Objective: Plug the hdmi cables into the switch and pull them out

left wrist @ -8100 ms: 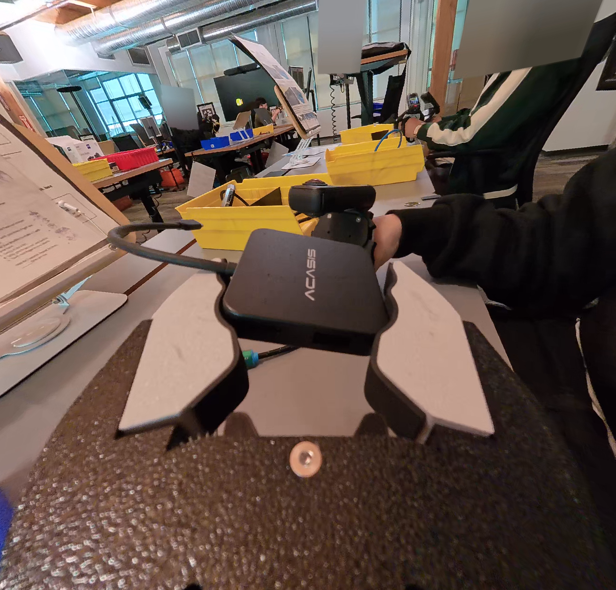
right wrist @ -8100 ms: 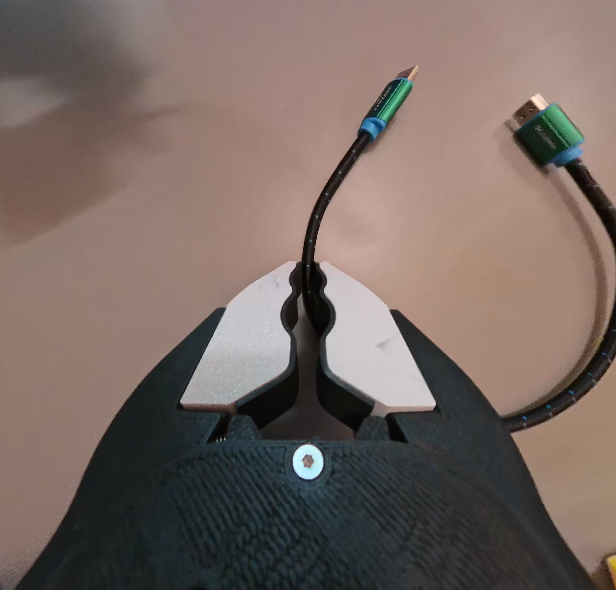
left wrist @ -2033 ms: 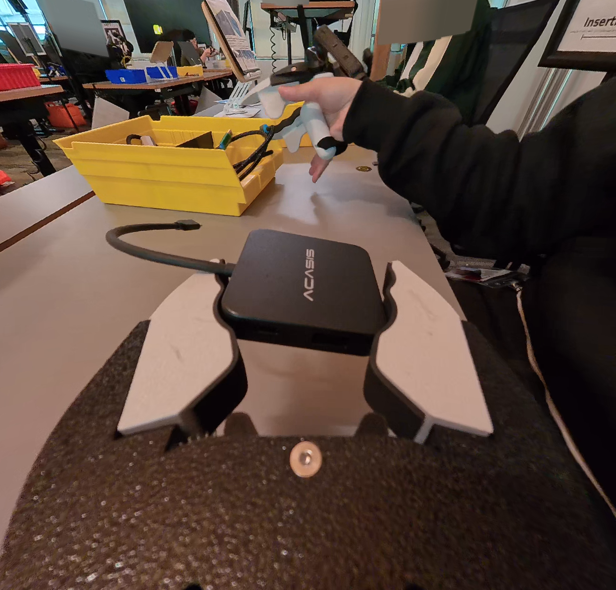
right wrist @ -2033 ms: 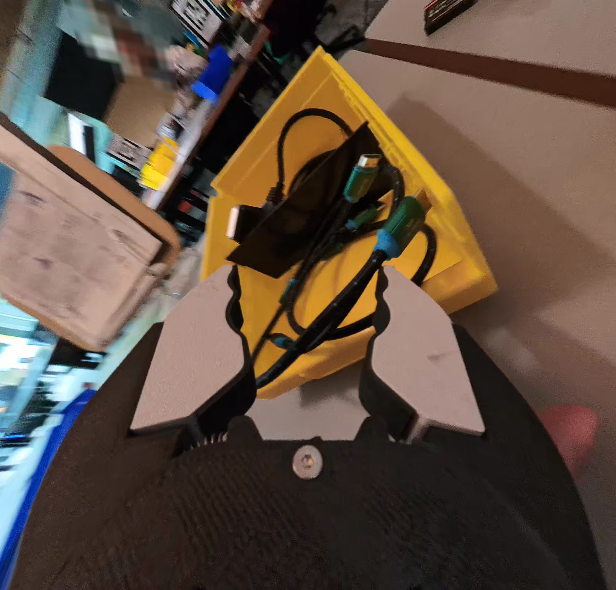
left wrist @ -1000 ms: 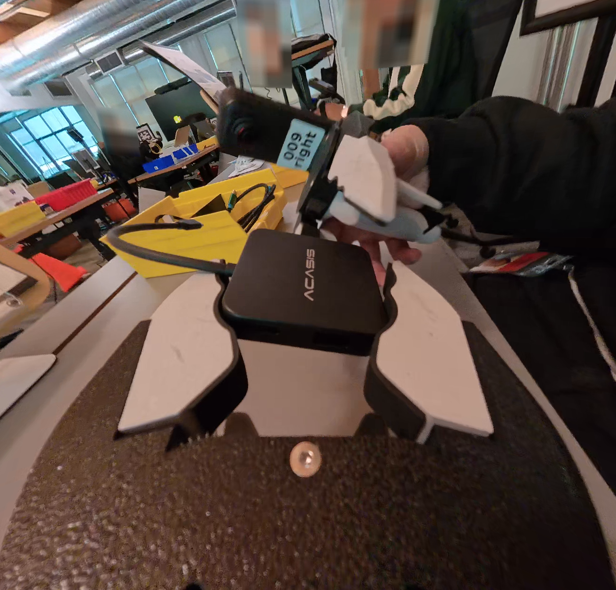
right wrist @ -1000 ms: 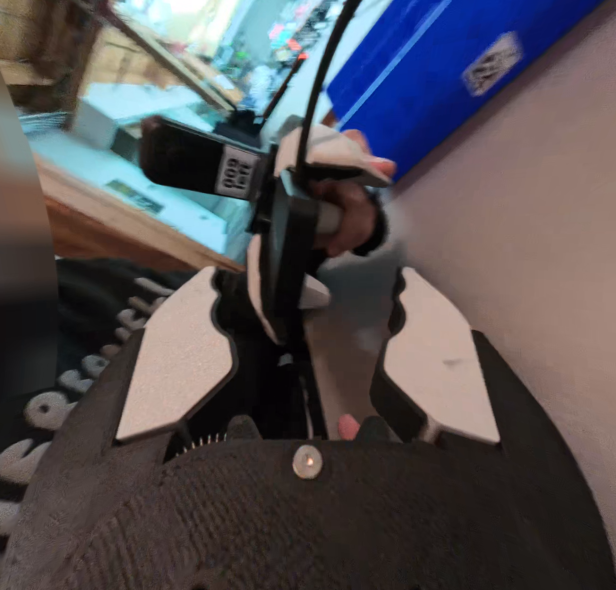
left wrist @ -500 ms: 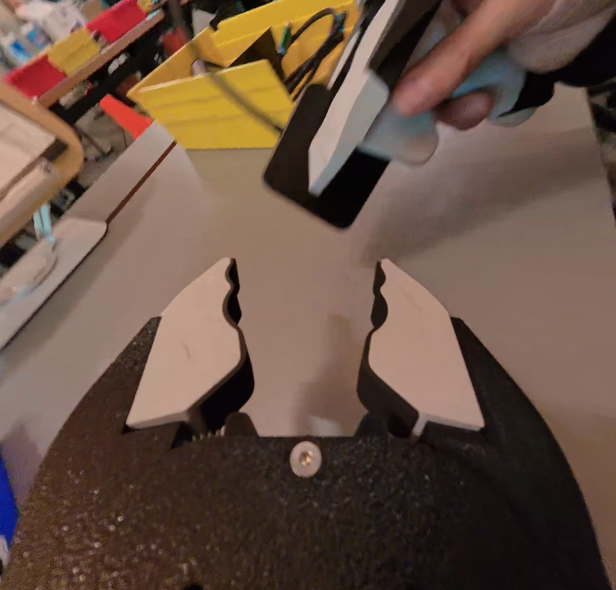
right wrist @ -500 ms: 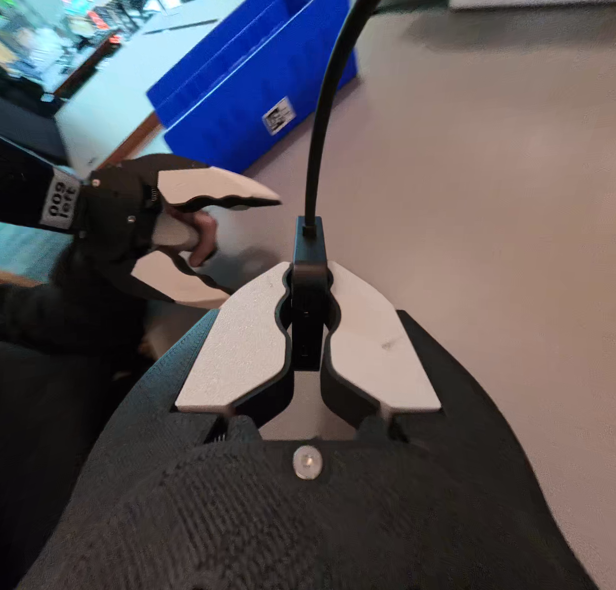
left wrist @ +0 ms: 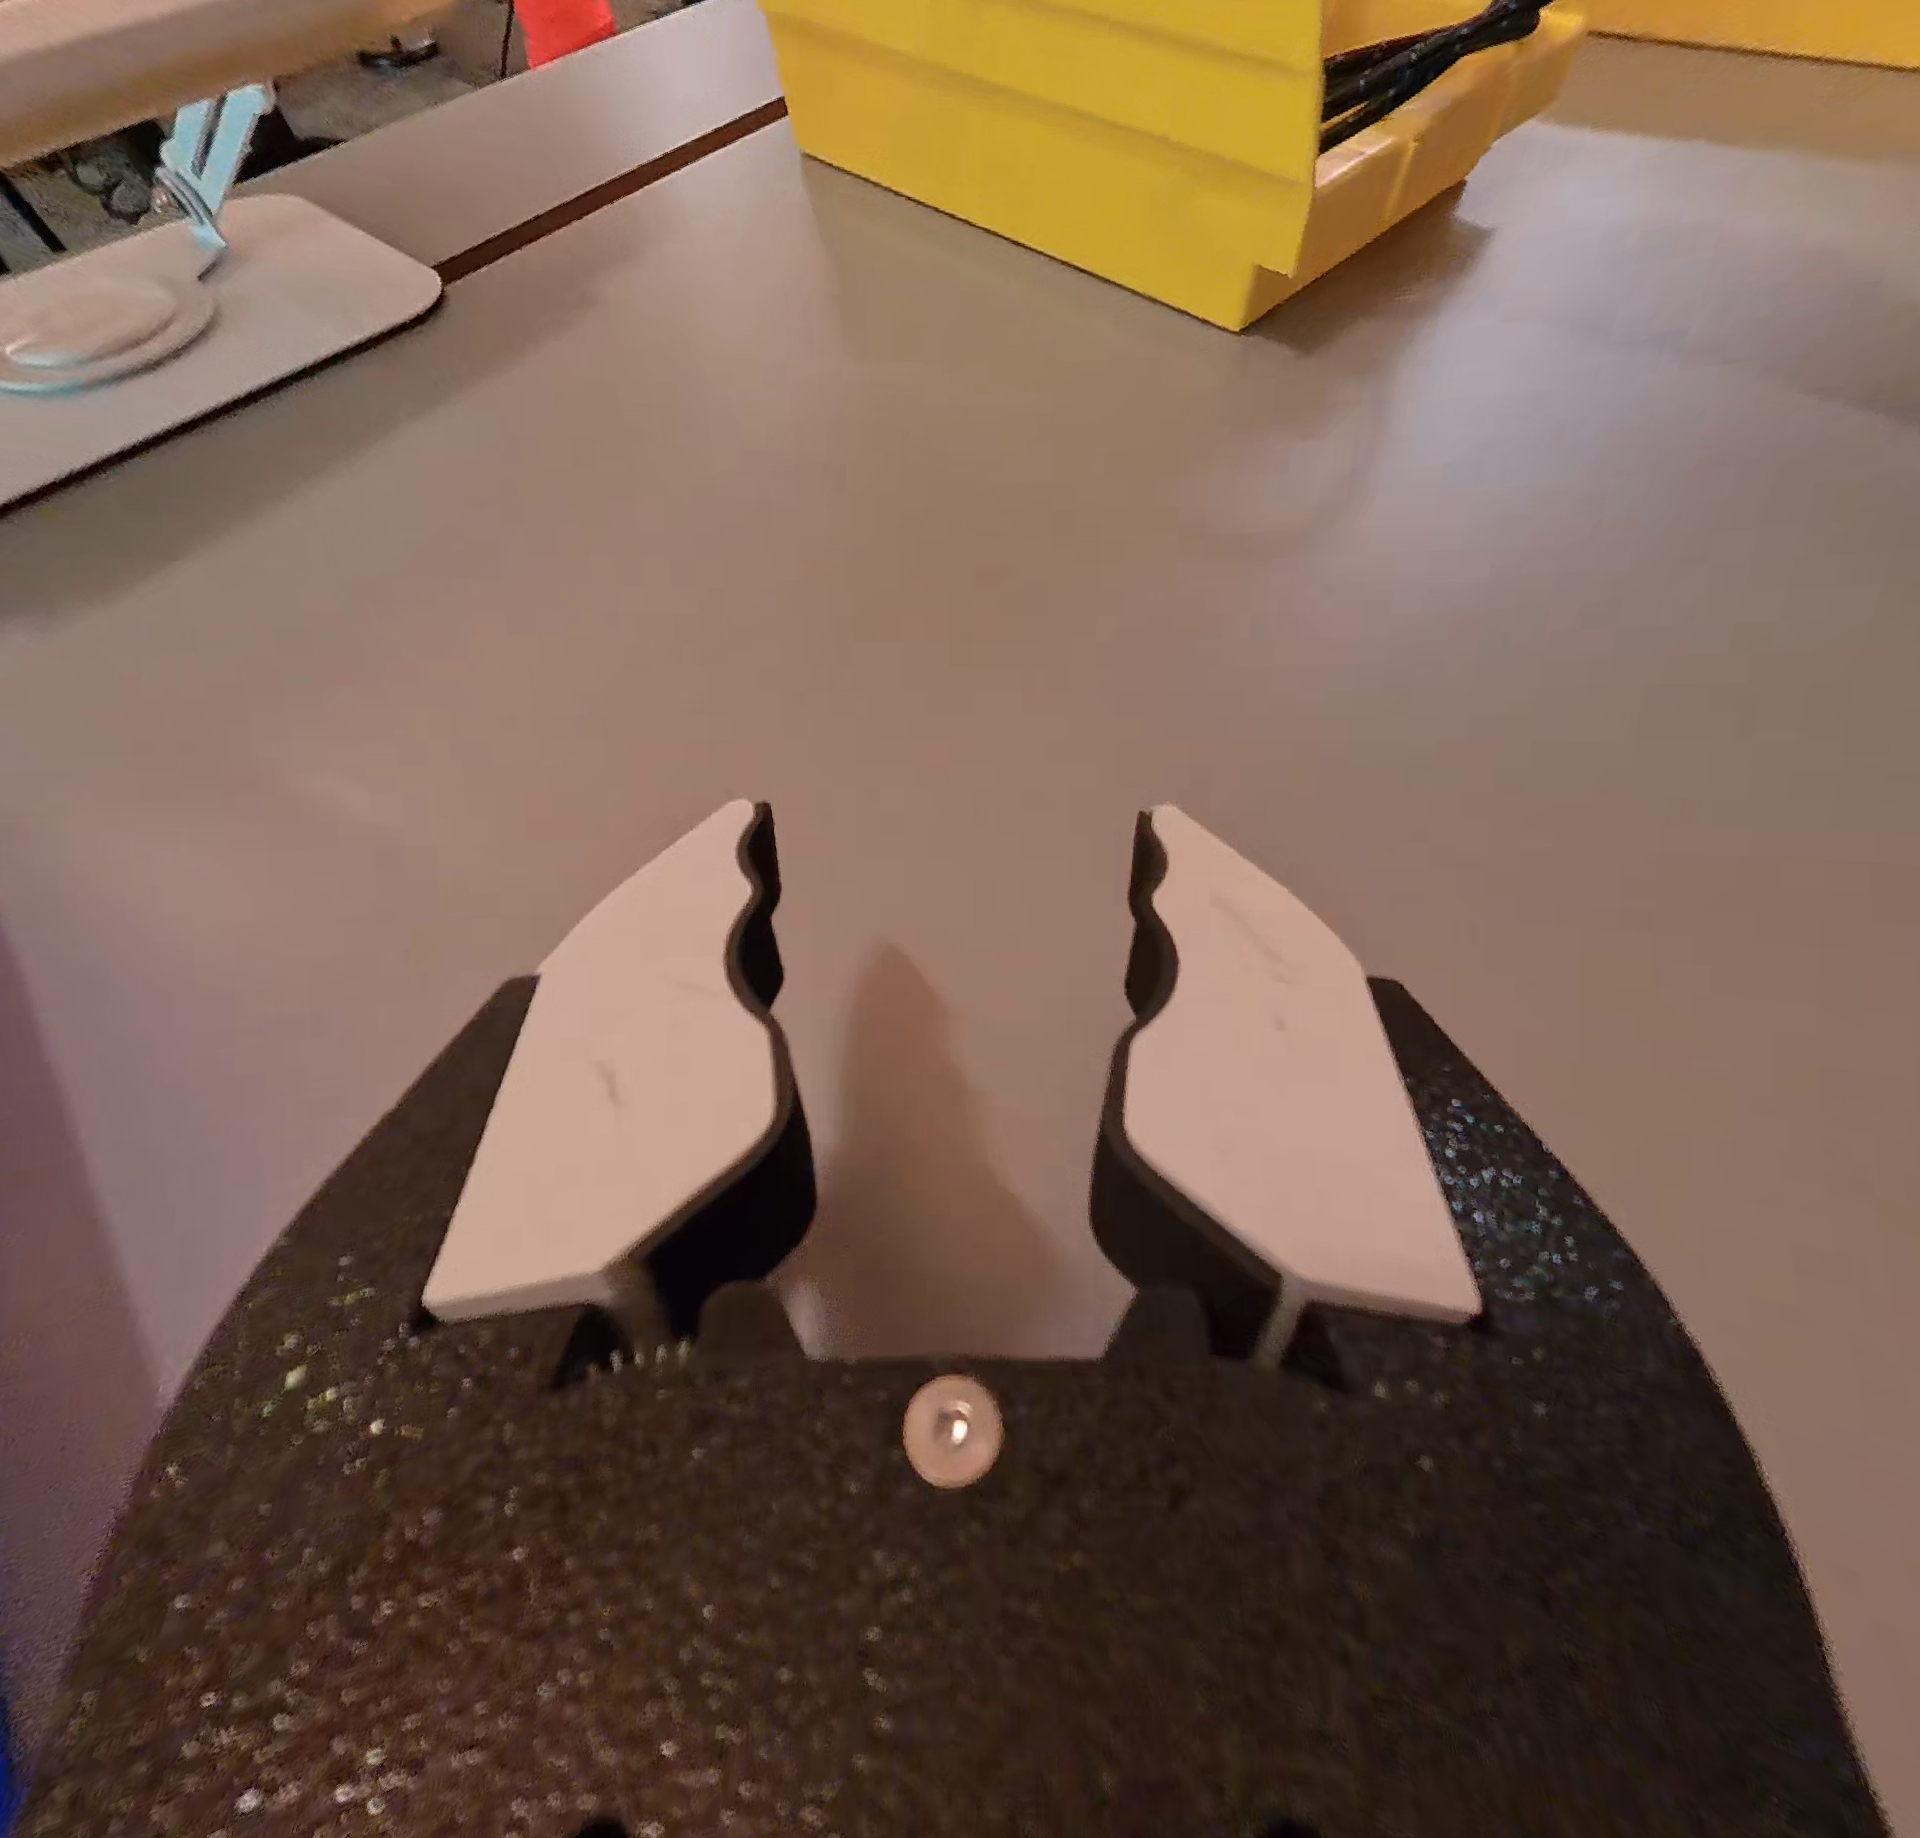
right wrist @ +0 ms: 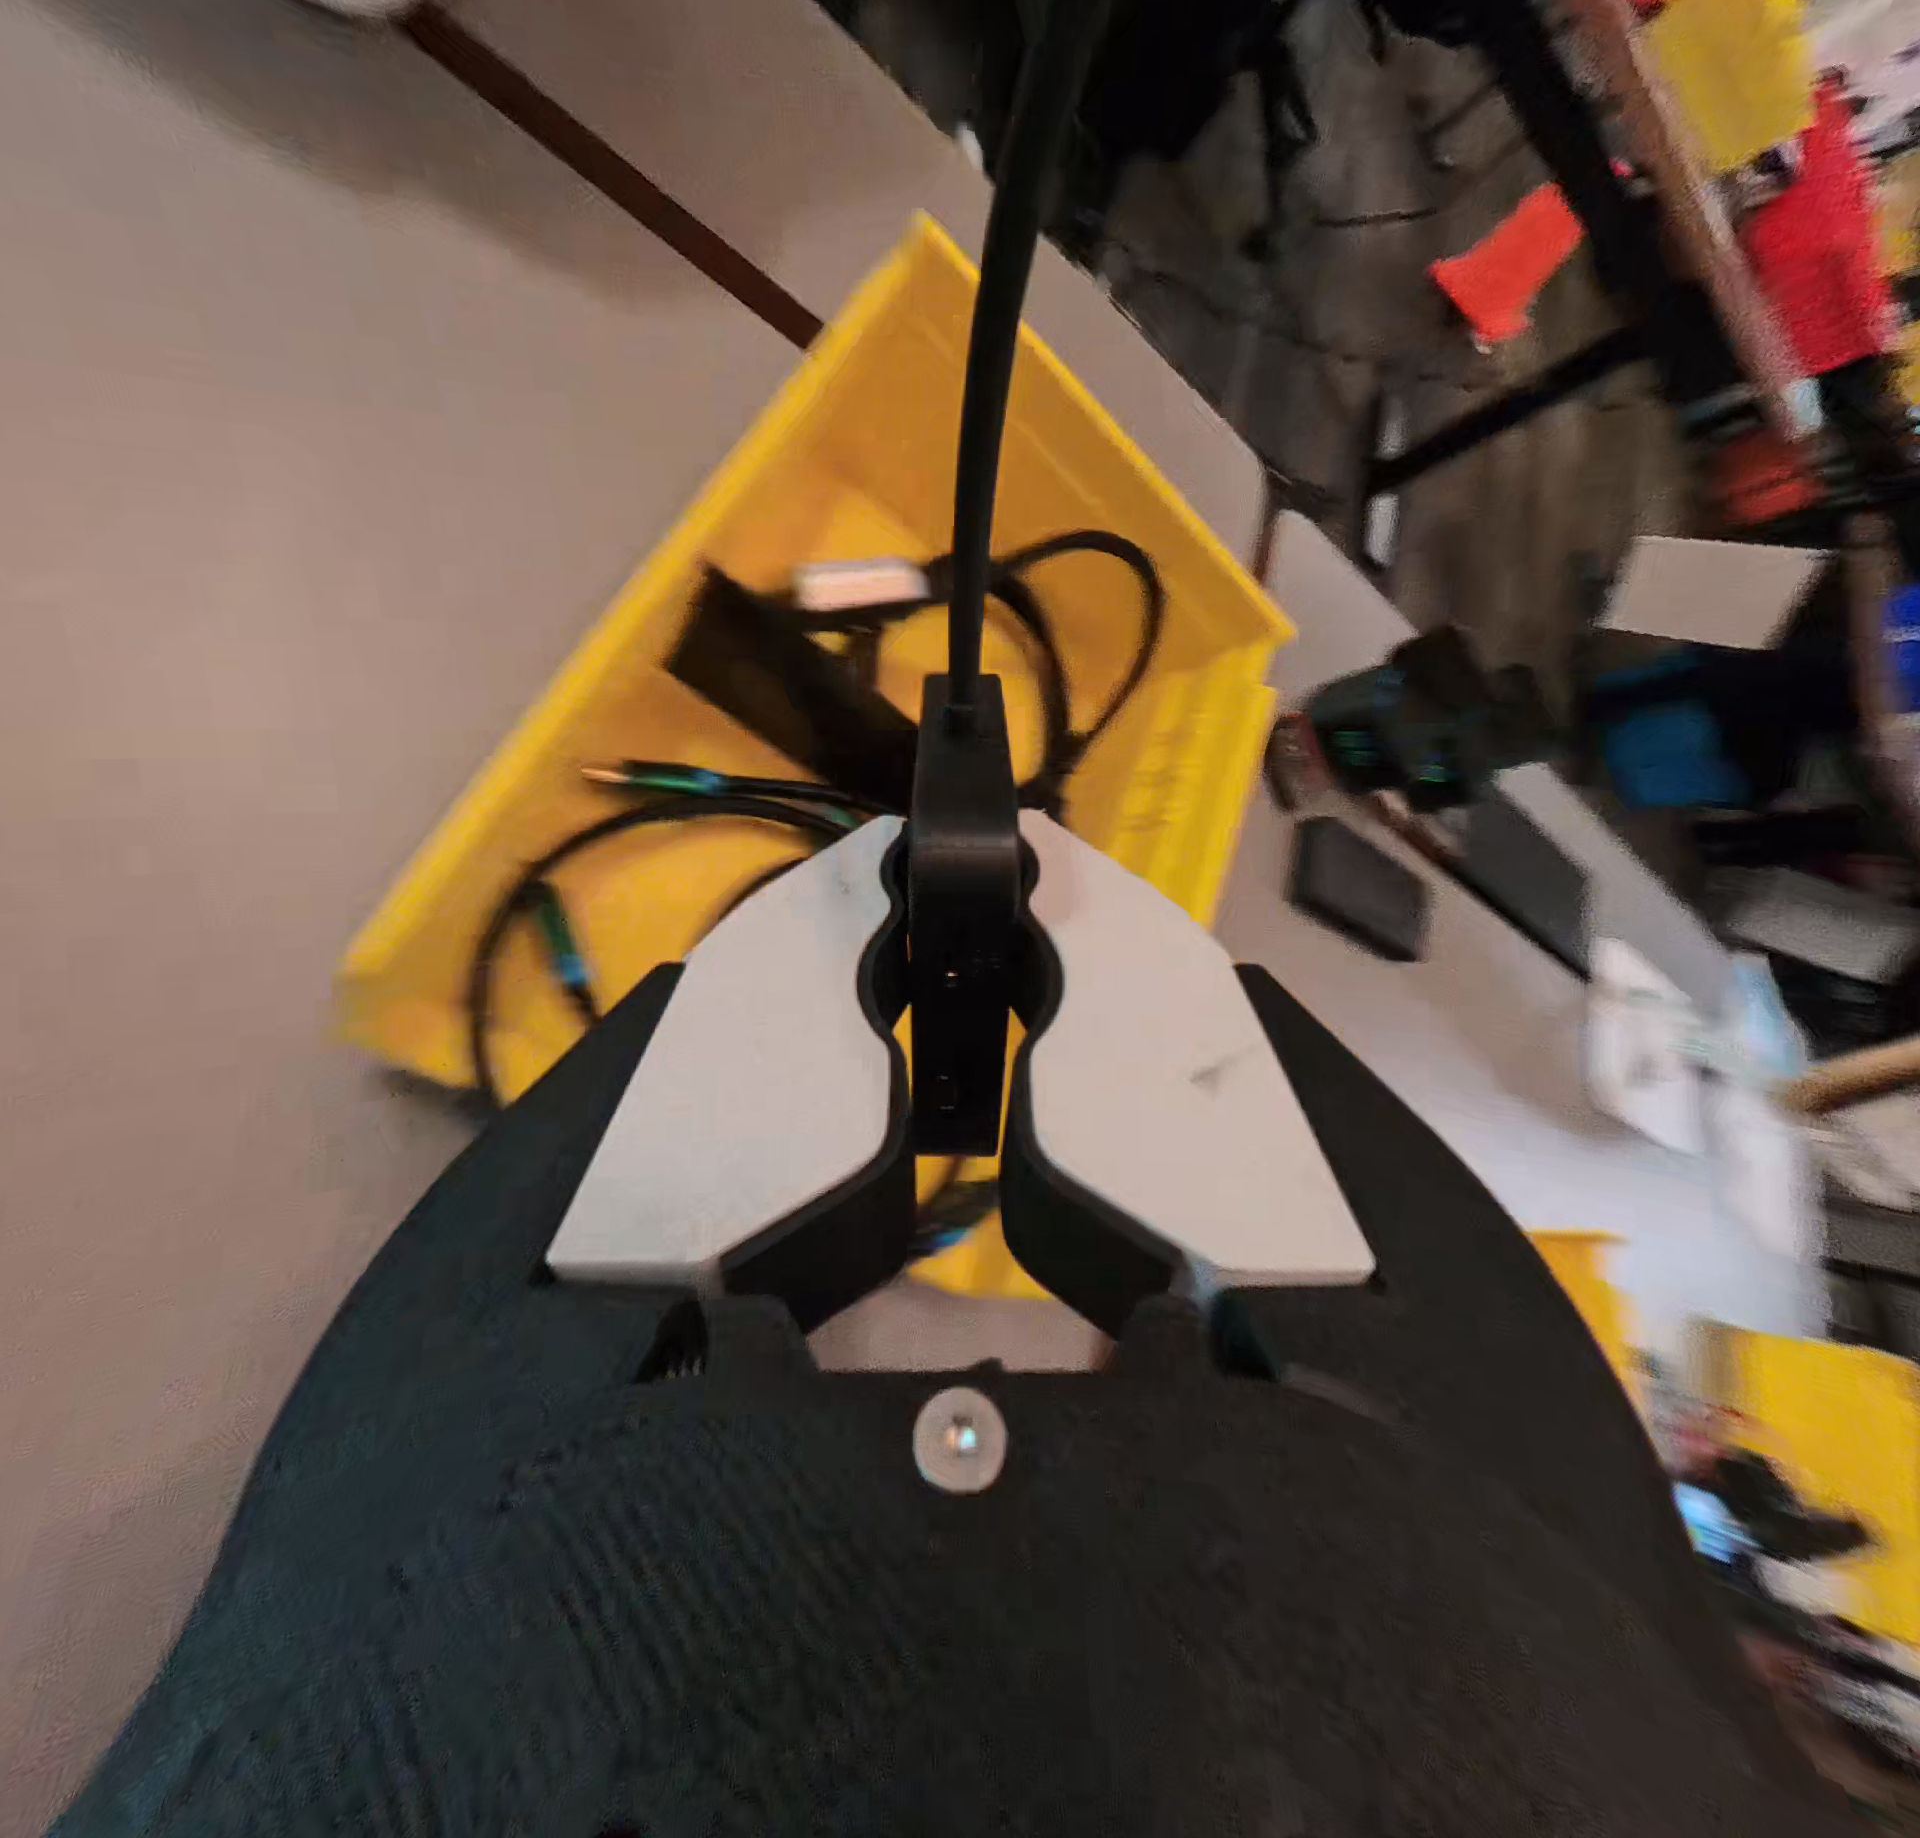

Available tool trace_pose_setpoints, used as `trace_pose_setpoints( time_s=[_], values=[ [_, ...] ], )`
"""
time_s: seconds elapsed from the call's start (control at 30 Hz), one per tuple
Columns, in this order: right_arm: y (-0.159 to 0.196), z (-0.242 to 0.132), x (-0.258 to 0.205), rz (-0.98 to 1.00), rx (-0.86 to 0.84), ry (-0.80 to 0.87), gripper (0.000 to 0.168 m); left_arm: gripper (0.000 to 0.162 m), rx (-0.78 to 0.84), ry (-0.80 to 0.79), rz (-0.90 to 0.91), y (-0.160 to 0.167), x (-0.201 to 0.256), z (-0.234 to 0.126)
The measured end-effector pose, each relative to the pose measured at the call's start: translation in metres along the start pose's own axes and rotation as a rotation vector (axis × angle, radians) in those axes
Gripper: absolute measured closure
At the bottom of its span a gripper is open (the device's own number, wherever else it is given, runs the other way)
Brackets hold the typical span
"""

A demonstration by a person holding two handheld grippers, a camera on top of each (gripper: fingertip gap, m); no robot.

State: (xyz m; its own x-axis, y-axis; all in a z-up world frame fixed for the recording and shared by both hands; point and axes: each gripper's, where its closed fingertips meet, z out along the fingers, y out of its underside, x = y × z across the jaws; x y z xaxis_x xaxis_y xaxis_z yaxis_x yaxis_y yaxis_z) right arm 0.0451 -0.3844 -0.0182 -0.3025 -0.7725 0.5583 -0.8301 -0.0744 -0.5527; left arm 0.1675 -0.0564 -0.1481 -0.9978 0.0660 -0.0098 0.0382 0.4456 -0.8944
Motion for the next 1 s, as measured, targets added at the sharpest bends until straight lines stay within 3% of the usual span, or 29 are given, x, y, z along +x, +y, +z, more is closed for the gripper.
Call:
trace_pose_setpoints(
  time_s=[0.1,0.2,0.47,0.53,0.77,1.0],
  values=[
    [0.008,0.03,0.032,-0.202,-0.139,0.096,0.154,0.105,0.05,0.011,-0.032,-0.006,-0.003,-0.002],
    [0.023,0.065,0.042,-0.32,-0.264,0.071,0.154,0.107,0.067,0.03,-0.072,-0.008,-0.005,-0.003],
    [0.054,0.123,0.06,-0.328,-0.476,0.108,0.151,0.118,0.136,0.048,-0.076,-0.016,-0.007,-0.008],
    [0.049,0.129,0.059,-0.271,-0.414,0.1,0.133,0.118,0.13,0.056,-0.07,-0.016,-0.006,-0.007],
    [0.028,0.099,0.062,-0.107,-0.248,0.102,0.12,0.118,0.122,0.077,-0.047,-0.015,-0.001,-0.007],
    [0.035,0.011,0.008,0.171,0.105,-0.015,0.119,0.118,0.112,0.072,-0.019,-0.014,0.001,-0.006]
  ],
)
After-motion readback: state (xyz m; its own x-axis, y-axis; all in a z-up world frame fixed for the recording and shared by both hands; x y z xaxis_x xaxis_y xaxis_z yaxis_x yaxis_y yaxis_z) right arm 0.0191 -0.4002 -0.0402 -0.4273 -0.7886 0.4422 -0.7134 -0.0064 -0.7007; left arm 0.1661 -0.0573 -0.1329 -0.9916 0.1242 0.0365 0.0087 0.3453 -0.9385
